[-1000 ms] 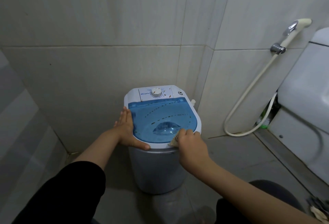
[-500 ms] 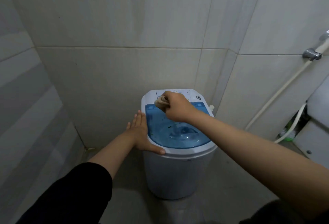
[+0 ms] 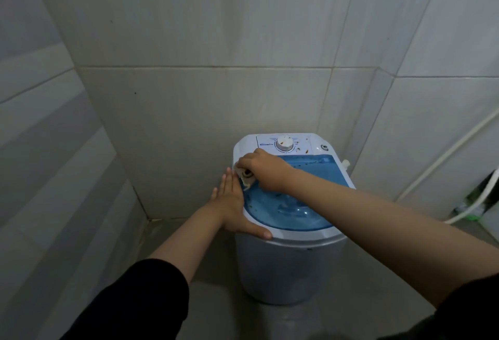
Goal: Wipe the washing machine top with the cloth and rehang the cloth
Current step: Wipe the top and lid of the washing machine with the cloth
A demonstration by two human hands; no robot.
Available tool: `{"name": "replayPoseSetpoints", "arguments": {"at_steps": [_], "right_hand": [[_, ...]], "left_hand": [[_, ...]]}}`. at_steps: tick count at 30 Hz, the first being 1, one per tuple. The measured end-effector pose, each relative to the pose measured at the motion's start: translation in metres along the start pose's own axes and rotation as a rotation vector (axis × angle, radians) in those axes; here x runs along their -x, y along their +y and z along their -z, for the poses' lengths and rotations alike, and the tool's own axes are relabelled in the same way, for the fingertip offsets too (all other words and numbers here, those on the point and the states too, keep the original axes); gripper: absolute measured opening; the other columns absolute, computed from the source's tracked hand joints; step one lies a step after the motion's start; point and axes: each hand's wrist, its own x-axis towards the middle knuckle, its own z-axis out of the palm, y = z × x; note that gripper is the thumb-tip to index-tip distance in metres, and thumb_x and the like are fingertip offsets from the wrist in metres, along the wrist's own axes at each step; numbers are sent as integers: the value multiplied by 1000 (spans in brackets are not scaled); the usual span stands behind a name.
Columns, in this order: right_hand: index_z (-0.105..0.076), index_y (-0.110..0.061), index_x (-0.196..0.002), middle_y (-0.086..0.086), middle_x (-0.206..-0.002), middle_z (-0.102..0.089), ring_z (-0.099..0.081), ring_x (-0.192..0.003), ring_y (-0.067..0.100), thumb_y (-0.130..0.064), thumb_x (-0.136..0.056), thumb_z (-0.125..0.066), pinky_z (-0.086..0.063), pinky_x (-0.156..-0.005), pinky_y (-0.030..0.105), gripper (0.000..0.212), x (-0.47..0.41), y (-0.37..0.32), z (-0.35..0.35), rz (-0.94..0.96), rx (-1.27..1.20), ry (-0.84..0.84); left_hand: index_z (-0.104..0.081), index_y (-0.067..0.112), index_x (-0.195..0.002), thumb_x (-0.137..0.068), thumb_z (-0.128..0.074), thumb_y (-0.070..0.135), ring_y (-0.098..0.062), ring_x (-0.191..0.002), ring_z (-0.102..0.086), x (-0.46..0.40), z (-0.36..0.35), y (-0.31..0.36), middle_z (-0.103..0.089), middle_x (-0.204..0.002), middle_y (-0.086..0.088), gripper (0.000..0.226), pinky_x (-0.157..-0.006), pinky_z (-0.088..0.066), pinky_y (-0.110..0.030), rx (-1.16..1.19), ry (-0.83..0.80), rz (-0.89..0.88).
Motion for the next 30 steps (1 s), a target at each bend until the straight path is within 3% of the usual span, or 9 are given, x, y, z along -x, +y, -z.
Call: {"name": "replayPoseSetpoints", "arguments": {"at_steps": [8,15,20,24,26,30], "right_hand": [[-51,-16,-133,4,-137,-53,-44,-119,26,8,-74,-59,-45,-99,42,64,31,-4,-9,108,-110,16],[-57,-20,-127,-1,-134,-57,-43,-126,18,-7,-82,-63,-44,-101,36,47,64,-10,-4,186,-151,-31],[-60,-27,-119,-5,-119,-63,-52,-112,16,-6,-77,-64,-49,-92,38,47,74,-7,6,194,-106,-123],[-62,-25,-113,-1,-112,-66,-59,-102,19,3,-74,-57,-51,-87,35,48,67,2,39,80,-157,-233],[-61,-22,-112,3,-111,-66,-59,-102,21,7,-72,-53,-51,-87,36,50,56,12,54,-12,-252,-162],[-61,-10,-112,12,-108,-67,-60,-102,29,9,-70,-48,-53,-86,44,48,9,38,67,-163,-350,138]], "left_hand": [[28,12,-145,-30,-69,83,-20,-140,33,-3,-2,-16,36,-153,-7,166,-118,11,-46,152,83,-76],[33,10,-142,-29,-71,81,-20,-140,32,-2,0,-14,36,-153,-8,169,-118,11,-46,152,87,-56],[33,10,-142,-35,-75,77,-21,-141,31,-1,2,-12,36,-153,-8,166,-118,11,-45,112,76,-16],[30,8,-143,-38,-70,81,-24,-141,32,0,7,-9,37,-152,-10,163,-115,16,-47,-39,75,1],[29,6,-144,-39,-67,84,-25,-141,32,-1,10,-7,36,-152,-11,162,-113,18,-49,-129,98,-23],[32,9,-142,-43,-69,81,-22,-140,34,-8,16,-3,40,-151,-7,159,-112,19,-51,-187,56,-106]]}}
